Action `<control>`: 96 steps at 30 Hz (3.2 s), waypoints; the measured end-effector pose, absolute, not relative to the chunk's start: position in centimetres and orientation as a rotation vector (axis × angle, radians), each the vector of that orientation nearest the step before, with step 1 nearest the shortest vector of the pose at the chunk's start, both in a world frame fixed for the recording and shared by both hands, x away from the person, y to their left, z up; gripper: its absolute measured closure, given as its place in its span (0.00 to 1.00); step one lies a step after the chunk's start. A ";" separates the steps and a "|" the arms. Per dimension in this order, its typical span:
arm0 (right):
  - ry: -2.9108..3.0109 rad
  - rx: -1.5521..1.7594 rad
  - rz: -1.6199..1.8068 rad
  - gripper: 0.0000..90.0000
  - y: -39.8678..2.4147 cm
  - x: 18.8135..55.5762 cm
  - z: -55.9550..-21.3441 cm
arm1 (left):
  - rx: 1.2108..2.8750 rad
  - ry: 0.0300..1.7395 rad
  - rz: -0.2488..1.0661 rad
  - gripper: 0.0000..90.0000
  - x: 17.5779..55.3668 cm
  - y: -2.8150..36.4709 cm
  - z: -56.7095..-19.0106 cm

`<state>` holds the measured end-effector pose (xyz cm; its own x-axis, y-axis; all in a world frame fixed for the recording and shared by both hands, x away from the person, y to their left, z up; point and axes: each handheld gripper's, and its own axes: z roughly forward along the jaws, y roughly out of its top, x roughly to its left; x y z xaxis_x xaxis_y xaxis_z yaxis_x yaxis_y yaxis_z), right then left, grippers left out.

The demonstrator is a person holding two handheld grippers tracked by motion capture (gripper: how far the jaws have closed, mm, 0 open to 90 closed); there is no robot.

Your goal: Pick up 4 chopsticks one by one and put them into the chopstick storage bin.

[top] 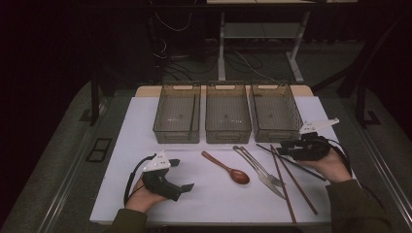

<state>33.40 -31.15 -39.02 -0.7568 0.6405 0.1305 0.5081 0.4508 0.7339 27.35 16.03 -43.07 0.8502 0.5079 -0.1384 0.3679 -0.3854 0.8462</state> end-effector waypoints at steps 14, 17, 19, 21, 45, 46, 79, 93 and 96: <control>2.532 1.053 1.047 0.83 -35.6 31.3 -40.7 | 2.015 0.640 0.171 0.00 27.3 16.0 -43.1; 2.539 1.061 1.022 0.84 -36.4 31.1 -41.2 | 2.015 0.640 0.171 0.00 27.3 16.0 -43.1; 2.548 1.065 1.010 0.85 -36.8 31.0 -41.6 | 2.016 0.640 0.172 0.00 27.3 16.0 -43.1; 2.561 1.063 0.989 0.85 -37.0 30.9 -41.9 | 2.016 0.640 0.171 0.00 27.4 16.0 -43.1; 2.661 1.018 0.921 0.89 -37.2 31.2 -43.8 | 2.023 0.633 0.168 0.00 27.3 16.0 -43.1; 2.665 1.016 0.918 0.89 -37.1 31.2 -43.8 | 2.024 0.633 0.168 0.00 27.3 16.0 -43.1; 2.681 0.917 1.006 0.95 -37.0 31.2 -43.5 | 2.022 0.633 0.167 0.00 27.3 16.0 -43.2; 2.639 0.911 1.171 0.95 -37.1 30.8 -42.1 | 2.022 0.633 0.169 0.00 27.3 16.0 -43.1; 2.623 0.896 1.217 0.95 -37.0 30.7 -41.7 | 2.022 0.634 0.169 0.00 27.3 16.0 -43.1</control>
<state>30.66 -37.01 -41.67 -0.8188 0.5571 0.1389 0.4657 0.5029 0.7282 27.34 15.97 -43.09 0.8544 0.5008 -0.1383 0.3661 -0.3913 0.8443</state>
